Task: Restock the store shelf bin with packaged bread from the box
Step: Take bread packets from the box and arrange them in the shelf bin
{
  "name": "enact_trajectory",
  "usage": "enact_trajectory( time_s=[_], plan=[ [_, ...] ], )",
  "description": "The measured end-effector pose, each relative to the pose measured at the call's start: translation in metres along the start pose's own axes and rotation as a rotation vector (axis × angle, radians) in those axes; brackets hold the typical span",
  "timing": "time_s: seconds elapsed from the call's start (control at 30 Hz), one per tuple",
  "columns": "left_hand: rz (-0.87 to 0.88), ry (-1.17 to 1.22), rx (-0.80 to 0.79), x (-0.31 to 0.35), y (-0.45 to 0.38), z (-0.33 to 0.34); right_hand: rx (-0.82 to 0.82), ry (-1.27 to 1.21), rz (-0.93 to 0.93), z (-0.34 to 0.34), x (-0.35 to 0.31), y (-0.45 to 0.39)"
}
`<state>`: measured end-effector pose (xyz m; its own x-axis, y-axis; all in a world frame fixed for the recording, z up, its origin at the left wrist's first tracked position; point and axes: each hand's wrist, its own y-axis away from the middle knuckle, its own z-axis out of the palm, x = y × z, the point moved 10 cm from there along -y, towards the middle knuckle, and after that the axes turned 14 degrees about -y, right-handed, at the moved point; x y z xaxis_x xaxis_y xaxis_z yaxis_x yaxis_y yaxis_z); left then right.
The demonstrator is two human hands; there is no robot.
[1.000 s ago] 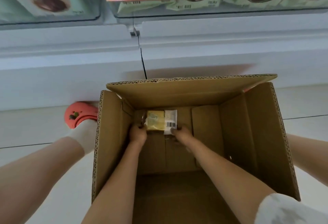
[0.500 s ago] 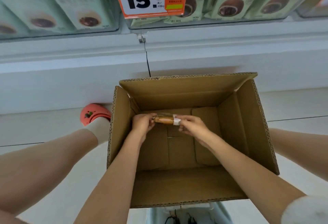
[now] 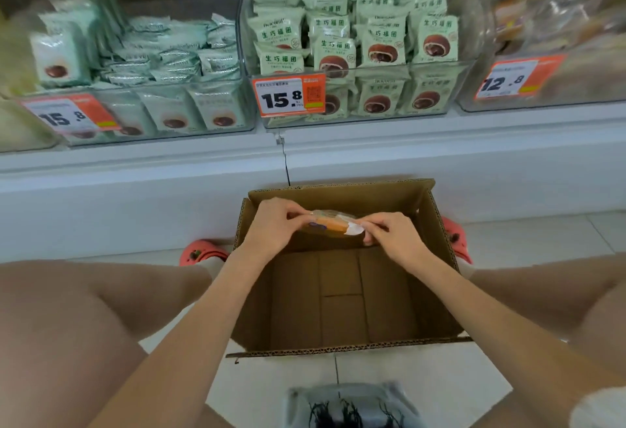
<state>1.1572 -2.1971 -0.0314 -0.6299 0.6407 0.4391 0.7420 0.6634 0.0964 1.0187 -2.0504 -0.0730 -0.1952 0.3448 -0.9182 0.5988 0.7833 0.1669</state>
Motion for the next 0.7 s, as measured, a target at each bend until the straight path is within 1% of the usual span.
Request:
enact_trajectory(
  time_s=[0.13, 0.23, 0.3, 0.33, 0.37, 0.43, 0.5, 0.57, 0.63, 0.7],
  plan=[
    [0.148, -0.011, 0.099, 0.039, 0.001, -0.044, -0.011, 0.01, -0.072, -0.009, -0.019, 0.003],
    [0.178, 0.049, 0.235, 0.053, -0.001, -0.08, -0.016, -0.029, -0.138, -0.012, -0.037, 0.006],
    [0.166, 0.162, 0.298, 0.058, 0.001, -0.101, -0.029, -0.157, -0.115, -0.013, -0.045, 0.007],
    [0.152, 0.237, 0.31, 0.059, 0.003, -0.108, -0.039, -0.28, -0.079, -0.012, -0.048, 0.008],
    [0.128, 0.321, 0.309, 0.059, 0.003, -0.113, -0.053, -0.426, -0.039, -0.01, -0.051, 0.009],
    [0.058, 0.574, 0.245, 0.052, 0.002, -0.113, -0.103, -0.662, 0.026, -0.001, -0.06, 0.014],
    [-0.025, 0.855, 0.158, 0.047, 0.001, -0.106, -0.193, -0.834, 0.068, 0.011, -0.071, 0.019],
    [-0.051, 0.999, 0.134, 0.043, 0.0, -0.104, -0.272, -0.976, 0.069, 0.023, -0.084, 0.025],
    [-0.063, 1.122, 0.114, 0.04, 0.002, -0.104, -0.254, -1.01, 0.025, 0.023, -0.098, 0.027],
    [-0.103, 1.14, -0.014, 0.043, 0.006, -0.094, -0.174, -0.973, -0.01, 0.018, -0.105, 0.027]
  ],
)
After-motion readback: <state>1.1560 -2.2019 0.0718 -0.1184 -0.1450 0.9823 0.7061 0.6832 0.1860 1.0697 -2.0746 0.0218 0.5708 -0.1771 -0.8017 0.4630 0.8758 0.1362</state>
